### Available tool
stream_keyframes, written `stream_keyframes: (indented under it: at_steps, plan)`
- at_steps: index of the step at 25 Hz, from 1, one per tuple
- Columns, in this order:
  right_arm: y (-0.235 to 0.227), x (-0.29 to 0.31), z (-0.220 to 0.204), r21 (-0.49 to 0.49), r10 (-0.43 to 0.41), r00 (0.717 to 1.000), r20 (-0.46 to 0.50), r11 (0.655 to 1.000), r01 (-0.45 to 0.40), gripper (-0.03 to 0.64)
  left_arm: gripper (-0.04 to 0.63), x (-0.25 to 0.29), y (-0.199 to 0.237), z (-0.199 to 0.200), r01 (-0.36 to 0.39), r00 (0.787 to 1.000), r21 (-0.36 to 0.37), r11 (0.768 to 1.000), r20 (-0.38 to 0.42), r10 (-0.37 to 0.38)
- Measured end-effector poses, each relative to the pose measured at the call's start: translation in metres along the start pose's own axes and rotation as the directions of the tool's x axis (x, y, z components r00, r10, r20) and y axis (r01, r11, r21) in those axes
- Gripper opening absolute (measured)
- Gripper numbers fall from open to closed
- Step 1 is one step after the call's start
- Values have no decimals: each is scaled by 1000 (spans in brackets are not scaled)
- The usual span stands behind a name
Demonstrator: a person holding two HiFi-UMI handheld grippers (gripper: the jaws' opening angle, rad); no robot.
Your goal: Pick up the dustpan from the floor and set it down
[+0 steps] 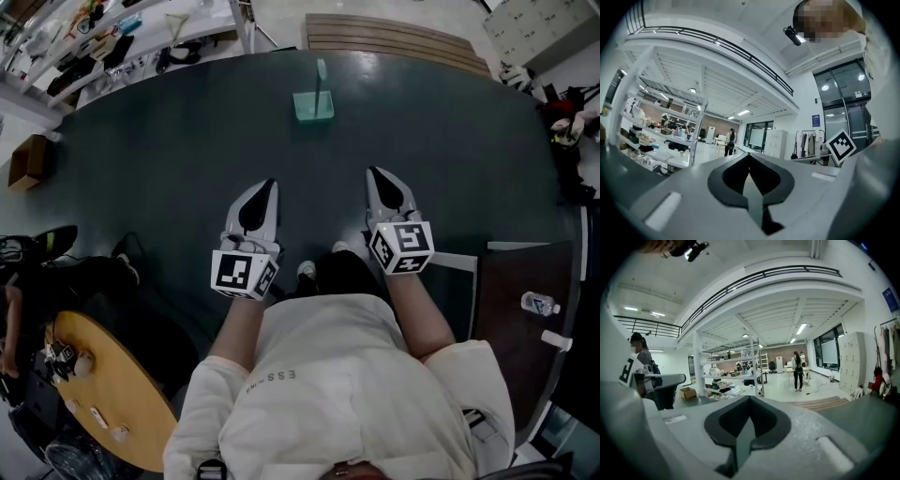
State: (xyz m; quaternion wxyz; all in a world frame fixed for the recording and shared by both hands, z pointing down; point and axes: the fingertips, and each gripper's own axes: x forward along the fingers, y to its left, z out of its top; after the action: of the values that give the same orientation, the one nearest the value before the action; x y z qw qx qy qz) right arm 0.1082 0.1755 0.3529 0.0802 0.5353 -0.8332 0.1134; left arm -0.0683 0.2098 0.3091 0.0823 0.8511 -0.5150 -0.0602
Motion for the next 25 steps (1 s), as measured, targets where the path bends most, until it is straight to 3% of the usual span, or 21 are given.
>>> stream_keyframes:
  at_steps: [25]
  plan:
    - [15, -30, 9, -35, 0, 999, 34, 999, 2, -8, 5, -26, -16, 16, 19, 999, 53, 998, 46, -21]
